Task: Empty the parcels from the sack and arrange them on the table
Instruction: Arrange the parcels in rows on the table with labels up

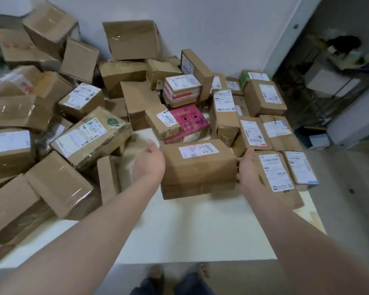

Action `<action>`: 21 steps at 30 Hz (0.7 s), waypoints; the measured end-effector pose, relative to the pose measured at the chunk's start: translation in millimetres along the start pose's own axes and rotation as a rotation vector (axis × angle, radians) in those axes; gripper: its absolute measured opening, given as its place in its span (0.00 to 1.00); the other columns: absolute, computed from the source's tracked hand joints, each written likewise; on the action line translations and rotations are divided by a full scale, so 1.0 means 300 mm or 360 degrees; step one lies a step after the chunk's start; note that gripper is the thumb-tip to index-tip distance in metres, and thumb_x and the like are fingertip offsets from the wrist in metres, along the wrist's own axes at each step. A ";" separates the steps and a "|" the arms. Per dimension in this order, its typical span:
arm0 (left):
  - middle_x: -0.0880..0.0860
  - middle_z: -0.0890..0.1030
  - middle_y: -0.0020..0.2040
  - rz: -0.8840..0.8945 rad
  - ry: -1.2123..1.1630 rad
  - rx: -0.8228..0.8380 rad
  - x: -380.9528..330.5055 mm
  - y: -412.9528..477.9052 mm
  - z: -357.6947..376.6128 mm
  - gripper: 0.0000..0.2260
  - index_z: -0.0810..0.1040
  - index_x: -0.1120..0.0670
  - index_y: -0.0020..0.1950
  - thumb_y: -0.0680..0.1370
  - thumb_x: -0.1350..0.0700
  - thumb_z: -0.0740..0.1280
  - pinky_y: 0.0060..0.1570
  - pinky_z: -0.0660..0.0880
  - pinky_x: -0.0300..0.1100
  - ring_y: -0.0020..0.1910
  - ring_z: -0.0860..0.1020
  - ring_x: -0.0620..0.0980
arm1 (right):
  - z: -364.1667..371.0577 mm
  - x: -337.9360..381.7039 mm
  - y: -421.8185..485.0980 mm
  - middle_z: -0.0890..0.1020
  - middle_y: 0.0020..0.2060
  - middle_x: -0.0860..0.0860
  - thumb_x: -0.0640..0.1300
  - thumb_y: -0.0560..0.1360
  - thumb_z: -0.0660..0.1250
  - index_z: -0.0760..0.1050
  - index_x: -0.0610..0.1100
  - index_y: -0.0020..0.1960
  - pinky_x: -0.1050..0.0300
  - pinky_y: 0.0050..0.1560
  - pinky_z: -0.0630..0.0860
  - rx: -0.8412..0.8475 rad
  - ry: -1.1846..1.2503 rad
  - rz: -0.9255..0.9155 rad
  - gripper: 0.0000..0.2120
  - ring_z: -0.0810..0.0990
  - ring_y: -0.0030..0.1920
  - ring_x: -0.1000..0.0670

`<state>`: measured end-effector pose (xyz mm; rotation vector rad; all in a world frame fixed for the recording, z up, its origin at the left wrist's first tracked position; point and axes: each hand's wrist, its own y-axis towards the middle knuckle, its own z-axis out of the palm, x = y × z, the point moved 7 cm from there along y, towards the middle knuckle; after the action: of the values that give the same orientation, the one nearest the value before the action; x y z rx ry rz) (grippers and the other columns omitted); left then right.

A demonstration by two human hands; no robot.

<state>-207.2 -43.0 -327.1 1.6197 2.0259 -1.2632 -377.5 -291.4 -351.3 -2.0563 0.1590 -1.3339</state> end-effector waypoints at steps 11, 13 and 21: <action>0.56 0.66 0.66 0.0115 0.0220 0.0390 0.052 -0.019 0.244 0.18 0.73 0.48 0.67 0.79 0.55 0.54 0.59 0.72 0.49 0.61 0.72 0.62 | -0.122 -0.228 -0.096 0.84 0.46 0.43 0.61 0.78 0.60 0.57 0.54 0.75 0.50 0.39 0.83 0.0280 -0.0645 0.0113 0.28 0.86 0.40 0.43; 0.55 0.68 0.67 0.0221 0.0127 0.0419 0.002 -0.024 0.280 0.19 0.74 0.45 0.66 0.78 0.56 0.55 0.60 0.73 0.50 0.61 0.72 0.61 | -0.150 -0.249 -0.098 0.85 0.43 0.42 0.55 0.79 0.62 0.61 0.49 0.72 0.50 0.41 0.83 0.0329 -0.0714 0.0072 0.25 0.87 0.38 0.44; 0.56 0.60 0.68 0.0349 -0.0072 0.0623 -0.097 -0.159 0.445 0.35 0.55 0.47 0.77 0.75 0.62 0.67 0.55 0.72 0.43 0.51 0.72 0.55 | -0.298 -0.243 -0.091 0.86 0.45 0.45 0.53 0.78 0.66 0.76 0.39 0.57 0.55 0.42 0.80 0.0359 -0.0794 0.0095 0.18 0.85 0.40 0.48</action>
<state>-280.0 -162.3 -364.6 1.8955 1.5894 -1.6662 -494.3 -280.1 -368.5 -2.0988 -0.1434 -0.7315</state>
